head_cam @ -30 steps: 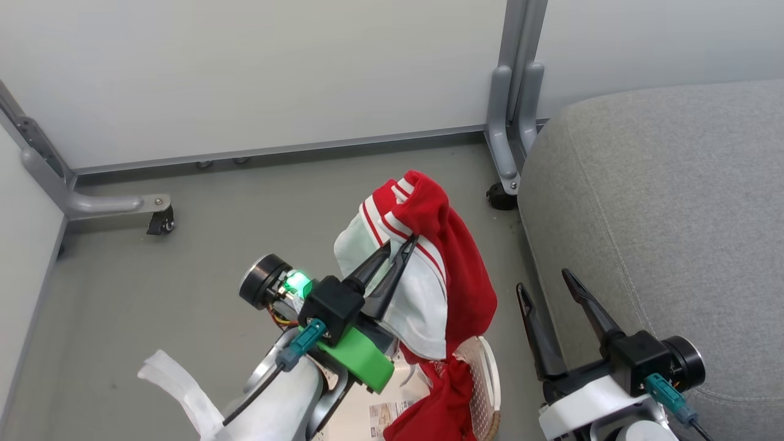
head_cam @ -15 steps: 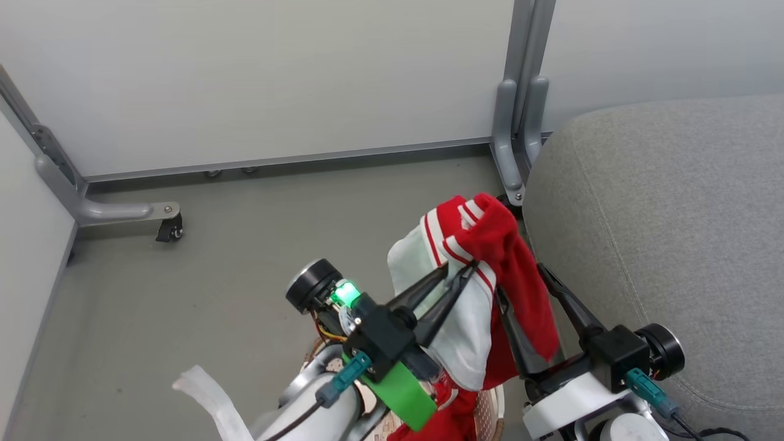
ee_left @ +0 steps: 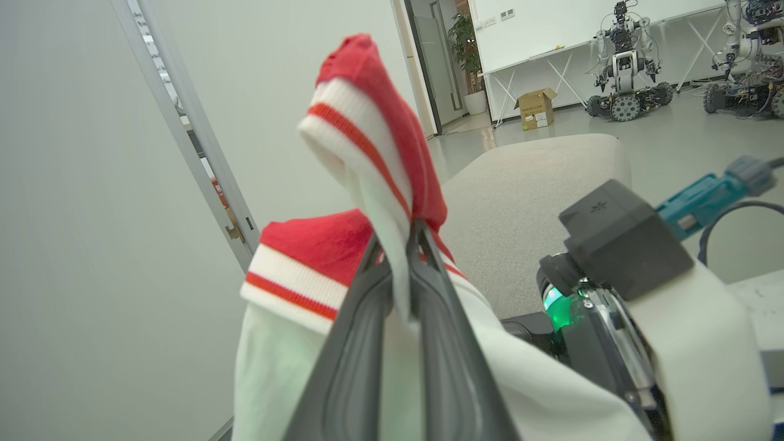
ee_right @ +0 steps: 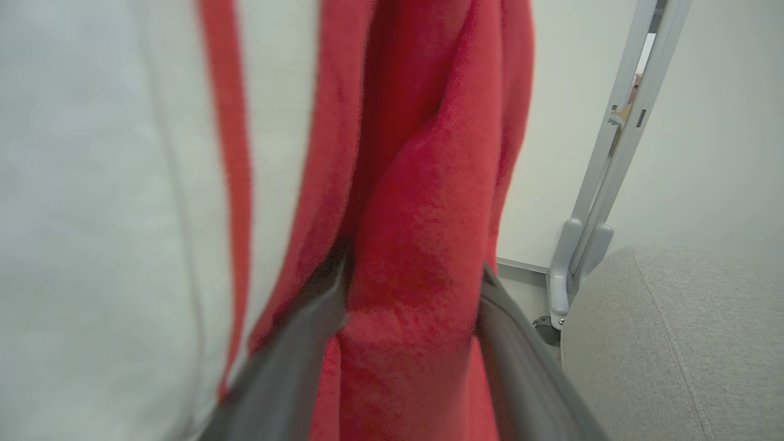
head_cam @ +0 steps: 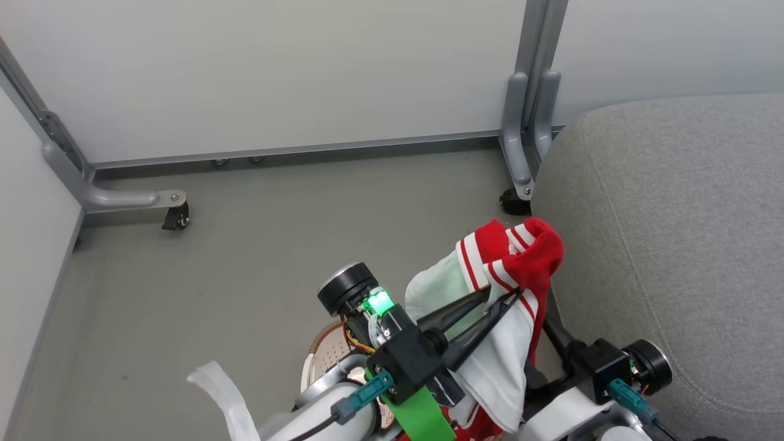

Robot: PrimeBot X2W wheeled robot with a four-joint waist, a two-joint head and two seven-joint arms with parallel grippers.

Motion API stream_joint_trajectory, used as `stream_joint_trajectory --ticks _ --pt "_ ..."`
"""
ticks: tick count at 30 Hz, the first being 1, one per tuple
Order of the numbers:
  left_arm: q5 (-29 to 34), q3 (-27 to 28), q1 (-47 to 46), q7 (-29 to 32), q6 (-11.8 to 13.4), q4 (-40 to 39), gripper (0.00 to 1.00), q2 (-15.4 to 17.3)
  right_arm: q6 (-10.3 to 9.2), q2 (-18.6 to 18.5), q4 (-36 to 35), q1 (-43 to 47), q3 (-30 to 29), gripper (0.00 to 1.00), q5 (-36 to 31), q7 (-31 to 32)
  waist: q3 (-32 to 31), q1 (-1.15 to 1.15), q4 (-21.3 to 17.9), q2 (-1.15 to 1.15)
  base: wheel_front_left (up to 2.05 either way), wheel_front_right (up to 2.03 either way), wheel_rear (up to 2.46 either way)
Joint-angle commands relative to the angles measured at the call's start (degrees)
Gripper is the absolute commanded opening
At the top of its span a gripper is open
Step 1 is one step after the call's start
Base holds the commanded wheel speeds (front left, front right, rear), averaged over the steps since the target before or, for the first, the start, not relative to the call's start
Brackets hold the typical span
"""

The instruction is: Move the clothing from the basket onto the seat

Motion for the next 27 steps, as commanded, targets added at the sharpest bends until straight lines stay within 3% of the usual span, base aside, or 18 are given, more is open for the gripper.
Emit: stream_joint_trajectory --ticks 1,15,16,17,18,19,27 --pt "-0.8 -0.3 -1.1 0.3 -0.2 -0.2 0.0 0.7 0.0 -0.4 0.1 0.4 0.3 0.0 0.2 -0.2 0.3 0.0 -0.1 0.0 0.0 0.0 0.0" --pt "-7.5 -0.5 0.6 3.4 -0.2 1.6 0.01 3.6 0.0 0.3 -0.3 0.7 0.0 0.0 2.6 -0.2 2.4 0.0 -0.6 0.0 0.0 0.0 0.0" --pt "-7.8 -0.6 0.6 3.5 -0.2 1.6 0.12 3.7 0.0 0.3 -0.3 0.8 -0.1 0.0 2.8 -0.2 2.6 0.0 -0.6 0.0 0.0 0.0 0.0" --pt "-8.0 -0.6 0.6 3.4 -0.2 1.6 0.3 3.8 0.0 0.3 -0.4 0.8 -0.1 0.0 2.8 -0.2 2.7 0.0 -0.6 0.0 0.0 0.0 0.0" --pt "-8.1 -0.7 0.6 3.4 -0.2 1.6 0.84 3.9 0.0 0.3 -0.4 0.8 -0.1 0.0 2.9 -0.2 2.8 0.0 -0.6 0.0 0.0 0.0 0.0" --pt "-8.3 -0.9 0.6 3.8 -0.2 1.7 1.0 4.0 0.0 0.3 -0.4 0.8 -0.1 0.0 2.9 -0.2 2.9 0.0 -0.6 0.0 0.0 0.0 0.0" --pt "-9.7 -1.2 0.4 4.9 -0.2 1.7 1.0 4.6 0.0 0.4 0.1 0.8 -0.7 0.0 3.4 -0.2 3.3 0.0 -0.7 0.0 0.0 0.0 0.0"
